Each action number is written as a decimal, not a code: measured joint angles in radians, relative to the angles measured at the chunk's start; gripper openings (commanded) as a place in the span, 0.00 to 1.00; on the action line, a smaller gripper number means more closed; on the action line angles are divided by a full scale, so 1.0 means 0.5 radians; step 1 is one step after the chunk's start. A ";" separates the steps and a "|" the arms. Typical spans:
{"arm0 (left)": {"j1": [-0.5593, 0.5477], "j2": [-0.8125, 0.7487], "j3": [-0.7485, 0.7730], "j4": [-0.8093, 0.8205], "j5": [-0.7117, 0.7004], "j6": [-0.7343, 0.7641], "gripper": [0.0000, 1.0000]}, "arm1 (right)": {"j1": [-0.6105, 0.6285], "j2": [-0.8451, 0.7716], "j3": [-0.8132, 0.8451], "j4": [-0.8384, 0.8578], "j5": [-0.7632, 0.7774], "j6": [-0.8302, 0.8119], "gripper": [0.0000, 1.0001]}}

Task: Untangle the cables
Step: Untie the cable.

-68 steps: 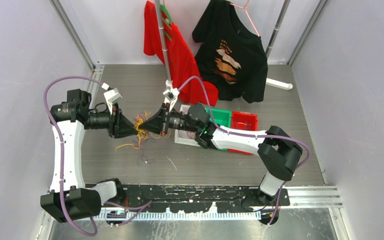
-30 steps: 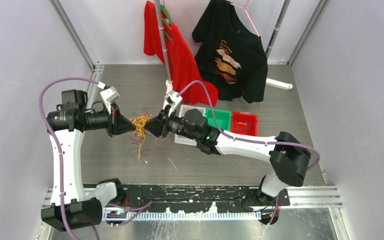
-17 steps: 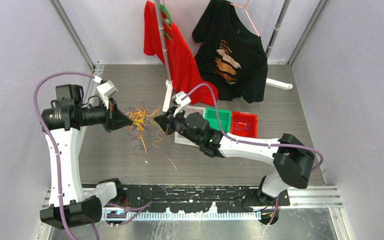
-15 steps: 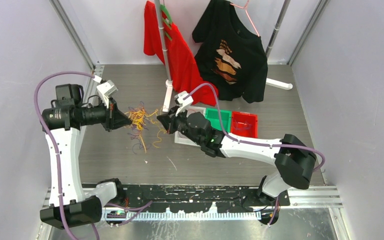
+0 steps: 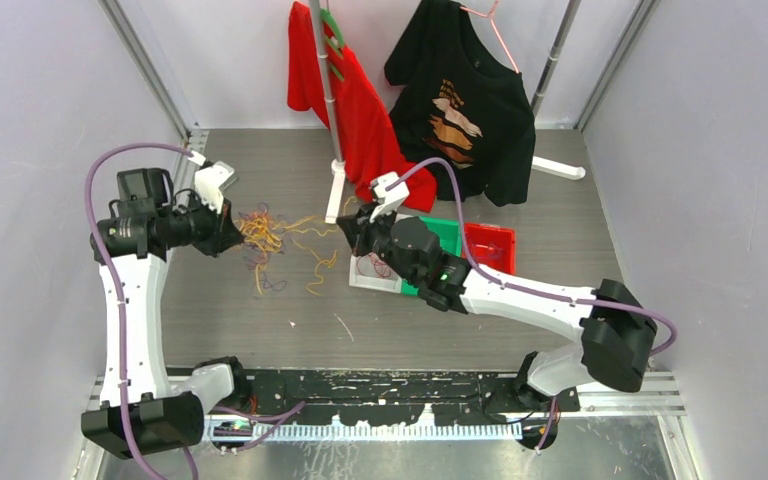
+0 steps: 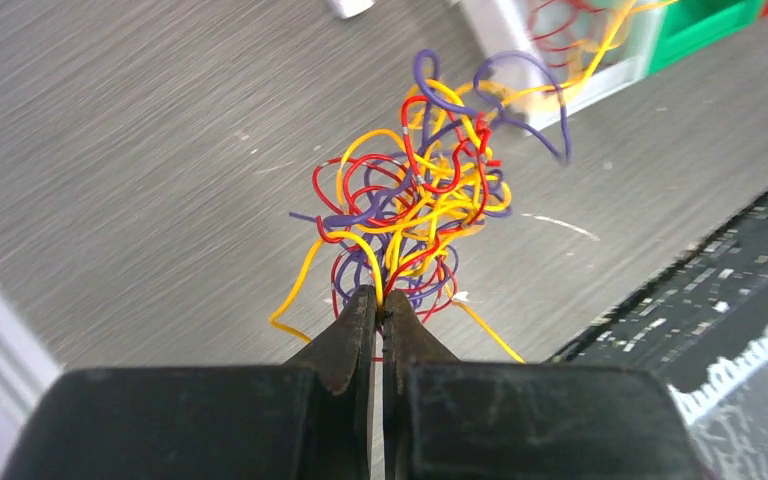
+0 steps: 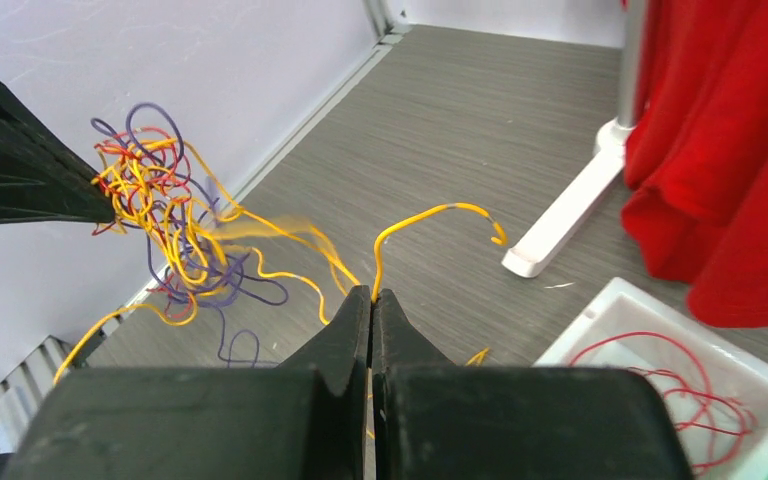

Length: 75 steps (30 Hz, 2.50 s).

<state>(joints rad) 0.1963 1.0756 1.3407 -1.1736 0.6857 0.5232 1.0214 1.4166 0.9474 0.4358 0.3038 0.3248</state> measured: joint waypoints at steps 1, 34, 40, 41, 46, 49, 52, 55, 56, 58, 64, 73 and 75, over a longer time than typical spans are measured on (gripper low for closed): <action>0.002 0.002 -0.025 0.037 -0.059 0.000 0.00 | -0.010 -0.028 0.000 -0.032 0.011 -0.014 0.01; 0.368 -0.034 0.056 0.118 0.927 -0.390 0.00 | -0.005 -0.217 0.002 -0.475 -0.540 0.311 0.75; 0.367 -0.066 0.061 -0.061 1.032 -0.199 0.00 | -0.020 -0.148 0.159 -0.567 -0.632 0.317 0.76; 0.367 -0.052 0.066 -0.095 1.033 -0.172 0.00 | -0.023 -0.135 0.228 -0.576 -0.649 0.322 0.75; 0.362 0.005 0.093 -0.241 1.032 -0.030 0.00 | -0.029 -0.021 0.555 -0.523 -0.719 0.340 0.75; 0.347 0.004 0.093 -0.299 1.029 0.034 0.00 | -0.030 0.100 0.713 -0.494 -0.764 0.330 0.73; 0.332 0.003 0.093 -0.340 1.027 0.079 0.00 | -0.030 0.242 0.836 -0.485 -0.829 0.320 0.65; 0.326 0.003 0.094 -0.381 1.025 0.119 0.00 | -0.024 0.376 0.917 -0.488 -0.874 0.304 0.57; 0.324 0.003 0.094 -0.393 1.025 0.132 0.00 | -0.019 0.414 0.936 -0.494 -0.884 0.301 0.55; 0.321 0.005 0.098 -0.433 1.024 0.176 0.00 | -0.010 0.479 0.966 -0.502 -0.900 0.299 0.51; 0.318 0.060 0.133 -0.622 1.015 0.347 0.00 | 0.019 0.606 1.055 -0.503 -0.912 0.290 0.12; 0.317 0.142 0.214 -0.822 0.907 0.605 0.00 | 0.047 0.599 1.025 -0.503 -0.668 0.135 0.01; 0.316 0.124 0.200 -0.757 0.853 0.570 0.00 | 0.051 0.573 0.979 -0.496 -0.616 0.089 0.01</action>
<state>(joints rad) 0.3542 1.1378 1.4406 -1.5520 1.1122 0.8082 1.0470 1.7031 1.4368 0.1879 -0.0040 0.3695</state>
